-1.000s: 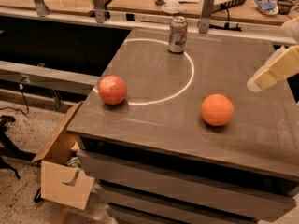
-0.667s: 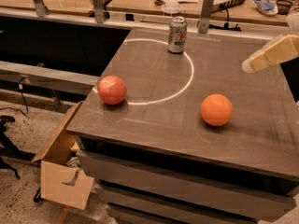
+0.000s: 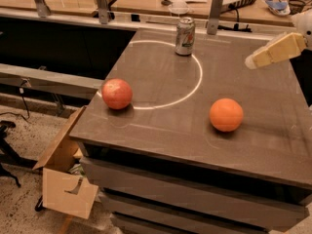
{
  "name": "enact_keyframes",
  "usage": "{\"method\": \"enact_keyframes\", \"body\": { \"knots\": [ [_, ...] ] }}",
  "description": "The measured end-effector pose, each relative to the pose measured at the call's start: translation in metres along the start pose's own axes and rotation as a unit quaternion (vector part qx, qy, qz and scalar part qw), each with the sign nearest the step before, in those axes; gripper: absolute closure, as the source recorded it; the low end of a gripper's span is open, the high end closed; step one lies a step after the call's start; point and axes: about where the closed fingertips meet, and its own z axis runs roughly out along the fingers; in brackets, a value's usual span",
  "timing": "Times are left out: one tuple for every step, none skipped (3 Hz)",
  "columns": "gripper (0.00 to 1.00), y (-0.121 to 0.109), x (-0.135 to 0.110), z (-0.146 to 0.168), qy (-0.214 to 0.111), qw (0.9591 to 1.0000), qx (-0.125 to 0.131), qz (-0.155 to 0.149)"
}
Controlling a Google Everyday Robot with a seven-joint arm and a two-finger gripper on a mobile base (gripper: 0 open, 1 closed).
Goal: Move 7up can near apple
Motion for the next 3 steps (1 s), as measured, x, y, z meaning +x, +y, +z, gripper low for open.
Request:
{"method": "enact_keyframes", "body": {
  "knots": [
    [0.0, -0.004, -0.003, 0.024, -0.023, 0.9994, -0.006, 0.024],
    [0.0, -0.014, -0.006, 0.051, -0.042, 0.9982, 0.002, 0.042],
    [0.0, -0.03, -0.019, 0.098, -0.07, 0.9961, 0.009, 0.053]
  ]
}}
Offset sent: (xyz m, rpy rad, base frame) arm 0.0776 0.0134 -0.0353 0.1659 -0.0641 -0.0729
